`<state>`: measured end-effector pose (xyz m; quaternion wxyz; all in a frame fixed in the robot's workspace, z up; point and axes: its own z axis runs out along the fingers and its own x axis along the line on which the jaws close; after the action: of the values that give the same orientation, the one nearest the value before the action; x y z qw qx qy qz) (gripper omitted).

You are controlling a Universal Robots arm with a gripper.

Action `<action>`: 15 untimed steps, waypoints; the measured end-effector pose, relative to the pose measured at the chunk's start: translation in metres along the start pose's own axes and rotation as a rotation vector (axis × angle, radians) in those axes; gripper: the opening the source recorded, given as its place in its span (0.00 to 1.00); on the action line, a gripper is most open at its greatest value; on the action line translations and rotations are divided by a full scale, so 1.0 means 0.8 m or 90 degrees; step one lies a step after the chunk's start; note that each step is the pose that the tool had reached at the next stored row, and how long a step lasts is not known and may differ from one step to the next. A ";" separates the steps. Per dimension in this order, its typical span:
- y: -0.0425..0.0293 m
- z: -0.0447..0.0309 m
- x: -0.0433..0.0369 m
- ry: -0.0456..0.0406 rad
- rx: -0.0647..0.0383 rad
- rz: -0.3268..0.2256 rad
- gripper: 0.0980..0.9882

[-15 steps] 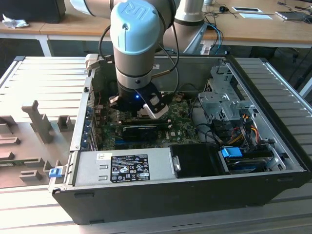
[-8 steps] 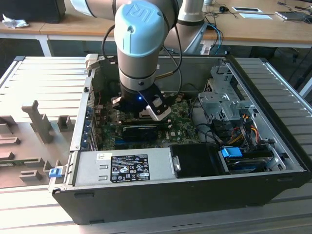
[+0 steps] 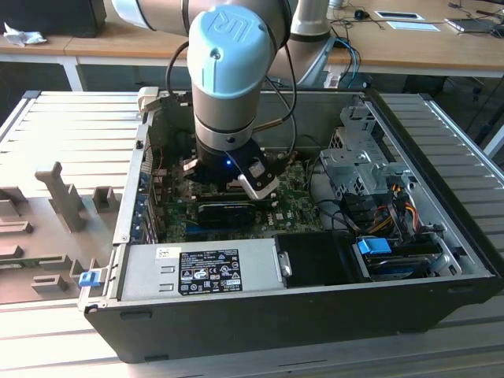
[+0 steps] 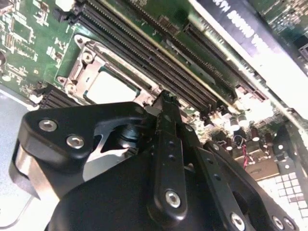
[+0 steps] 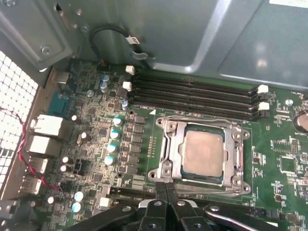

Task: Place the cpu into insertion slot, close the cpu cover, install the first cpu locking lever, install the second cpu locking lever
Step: 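Install the second cpu locking lever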

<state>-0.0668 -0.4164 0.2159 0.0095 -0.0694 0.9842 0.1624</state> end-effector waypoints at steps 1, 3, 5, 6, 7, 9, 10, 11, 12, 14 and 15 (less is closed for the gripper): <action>-0.0004 -0.0002 0.000 -0.0002 -0.001 0.000 0.01; -0.0002 0.0000 0.002 -0.0005 -0.003 0.000 0.01; -0.0002 0.0010 0.005 -0.0008 -0.006 0.000 0.01; -0.0004 0.0024 0.006 -0.0011 -0.008 0.000 0.01; -0.0009 0.0037 0.006 -0.0012 -0.008 0.000 0.01; -0.0027 0.0091 0.006 -0.0012 -0.009 0.000 0.01; -0.0033 0.0111 0.006 -0.0013 -0.009 0.000 0.01; -0.0042 0.0140 0.006 -0.0014 -0.010 0.000 0.01; -0.0047 0.0157 0.006 -0.0015 -0.011 0.000 0.01; -0.0054 0.0184 0.007 -0.0017 -0.012 0.000 0.01; -0.0055 0.0194 0.007 -0.0017 -0.013 0.000 0.01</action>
<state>-0.0714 -0.4162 0.1995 0.0102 -0.0693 0.9826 0.1723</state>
